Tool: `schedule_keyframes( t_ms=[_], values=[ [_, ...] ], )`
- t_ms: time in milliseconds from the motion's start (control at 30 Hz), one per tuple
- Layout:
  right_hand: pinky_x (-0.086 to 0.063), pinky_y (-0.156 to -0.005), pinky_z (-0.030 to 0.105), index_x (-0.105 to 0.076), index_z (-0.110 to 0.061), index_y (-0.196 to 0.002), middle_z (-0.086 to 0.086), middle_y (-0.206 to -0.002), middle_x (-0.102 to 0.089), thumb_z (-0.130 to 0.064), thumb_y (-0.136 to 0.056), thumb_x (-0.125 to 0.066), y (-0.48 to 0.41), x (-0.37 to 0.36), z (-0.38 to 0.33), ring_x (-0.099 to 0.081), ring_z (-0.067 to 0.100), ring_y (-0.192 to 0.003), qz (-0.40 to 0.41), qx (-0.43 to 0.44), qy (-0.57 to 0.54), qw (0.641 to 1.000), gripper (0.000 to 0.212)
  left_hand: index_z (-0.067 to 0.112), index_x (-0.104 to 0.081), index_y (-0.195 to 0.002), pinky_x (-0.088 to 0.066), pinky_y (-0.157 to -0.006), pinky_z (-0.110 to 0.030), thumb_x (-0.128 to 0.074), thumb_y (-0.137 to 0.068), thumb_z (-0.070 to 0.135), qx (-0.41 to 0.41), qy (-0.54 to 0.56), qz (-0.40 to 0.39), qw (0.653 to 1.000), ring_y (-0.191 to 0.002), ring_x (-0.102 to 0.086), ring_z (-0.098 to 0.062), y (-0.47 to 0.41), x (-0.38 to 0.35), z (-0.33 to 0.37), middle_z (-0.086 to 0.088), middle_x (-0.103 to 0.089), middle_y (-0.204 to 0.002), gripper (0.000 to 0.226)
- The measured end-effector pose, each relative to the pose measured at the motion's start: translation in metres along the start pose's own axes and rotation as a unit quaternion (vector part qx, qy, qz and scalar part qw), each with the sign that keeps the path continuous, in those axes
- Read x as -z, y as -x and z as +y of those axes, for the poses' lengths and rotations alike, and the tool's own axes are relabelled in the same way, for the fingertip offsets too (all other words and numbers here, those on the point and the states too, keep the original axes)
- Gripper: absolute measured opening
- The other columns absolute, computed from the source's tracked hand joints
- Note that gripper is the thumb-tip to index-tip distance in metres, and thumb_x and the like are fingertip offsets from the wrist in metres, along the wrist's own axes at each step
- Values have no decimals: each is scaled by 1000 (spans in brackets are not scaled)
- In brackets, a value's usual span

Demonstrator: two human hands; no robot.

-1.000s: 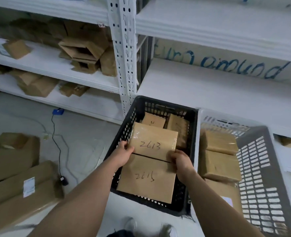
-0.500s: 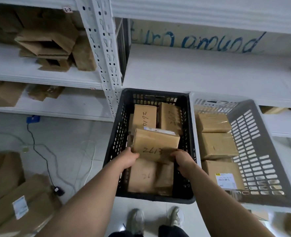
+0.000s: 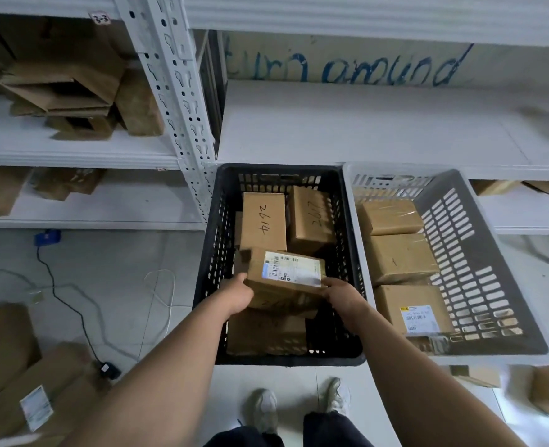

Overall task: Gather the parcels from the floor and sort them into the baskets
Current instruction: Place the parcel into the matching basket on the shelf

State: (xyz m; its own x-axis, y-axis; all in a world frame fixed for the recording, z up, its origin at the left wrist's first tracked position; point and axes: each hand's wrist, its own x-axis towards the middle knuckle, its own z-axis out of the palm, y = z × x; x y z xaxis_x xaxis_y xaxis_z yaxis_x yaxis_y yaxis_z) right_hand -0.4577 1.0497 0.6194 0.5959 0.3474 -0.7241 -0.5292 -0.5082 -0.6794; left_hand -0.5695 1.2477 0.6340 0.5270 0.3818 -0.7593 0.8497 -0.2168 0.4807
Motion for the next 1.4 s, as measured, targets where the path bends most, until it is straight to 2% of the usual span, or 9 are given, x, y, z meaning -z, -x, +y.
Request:
schedule_keyframes(
  t_ms=[233, 367, 533, 633, 767, 867, 1033, 1167, 1400],
  values=[
    [-53, -75, 32, -69, -5, -92, 9, -89, -67, 7, -85, -50, -12, 5, 13, -63, 24, -82, 50, 2, 41, 998, 24, 24, -49, -137, -44, -86, -29, -42, -96, 12, -39, 63, 55, 996, -113, -55, -22, -1, 10, -7, -4, -56, -130, 43],
    [-42, -108, 42, -42, -7, -142, 12, -132, -55, -3, -89, -47, -9, -2, 11, -52, 30, -122, 57, 4, 24, 998, 53, 24, -34, -149, -40, -98, -29, -42, -96, 13, -20, 46, 18, 999, -123, -49, -22, -1, 4, -14, -4, -47, -143, 55],
    [-50, -89, 37, -45, -5, -139, 16, -125, -58, -3, -94, -42, -1, -15, 12, -57, 30, -109, 43, -16, 24, 999, 45, 22, -13, -155, -33, -112, -37, -45, -95, 15, 19, 50, -3, 999, -135, -39, -27, 2, -11, -18, -8, -33, -153, 68],
    [-43, -105, 45, -39, -10, -145, 13, -137, -52, -5, -94, -43, 6, -7, 12, -50, 32, -124, 57, -6, -5, 998, 51, 20, -24, -152, -37, -110, -40, -47, -95, 20, -2, 61, 23, 998, -132, -43, -27, 5, -14, -10, -8, -39, -150, 62],
    [-46, -90, 31, -53, -25, -129, 7, -121, -56, -13, -90, -53, 20, 18, 5, -54, 22, -111, 94, 33, -59, 993, 40, 14, -32, -149, -38, -91, -28, -41, -101, 21, -59, 71, 111, 989, -129, -45, -25, 18, -19, 22, -8, -40, -149, 49],
    [-45, -78, 27, -61, -19, -123, 3, -103, -64, -12, -90, -57, 38, 42, -4, -60, 18, -96, 116, 67, -103, 986, 34, 16, -45, -141, -44, -79, -27, -41, -100, 20, -112, 103, 138, 979, -100, -56, -18, 29, -33, 54, -4, -54, -132, 41],
    [-49, -68, 25, -66, -9, -114, 7, -84, -70, -7, -91, -58, 79, 96, -8, -64, 19, -81, 179, 104, -193, 959, 24, 15, -54, -132, -47, -101, -38, -46, -98, 18, -180, 136, 91, 970, -114, -58, -22, 53, -82, 123, -4, -60, -129, 35],
    [-50, -83, 36, -65, -5, -117, 6, -84, -73, -5, -92, -56, 113, 158, 13, -66, 18, -85, 232, 122, -228, 938, 26, 13, -57, -129, -47, -102, -42, -46, -97, 18, -239, 116, 45, 963, -115, -59, -23, 77, -143, 179, -5, -62, -127, 34],
    [-45, -74, 30, -63, -4, -116, 10, -93, -68, 1, -92, -50, 190, 293, 97, -62, 24, -87, 324, 119, -312, 885, 28, 8, -59, -124, -50, -96, -39, -47, -97, 15, -302, 81, -33, 949, -106, -62, -27, 141, -294, 253, -9, -66, -118, 31]
  ],
)
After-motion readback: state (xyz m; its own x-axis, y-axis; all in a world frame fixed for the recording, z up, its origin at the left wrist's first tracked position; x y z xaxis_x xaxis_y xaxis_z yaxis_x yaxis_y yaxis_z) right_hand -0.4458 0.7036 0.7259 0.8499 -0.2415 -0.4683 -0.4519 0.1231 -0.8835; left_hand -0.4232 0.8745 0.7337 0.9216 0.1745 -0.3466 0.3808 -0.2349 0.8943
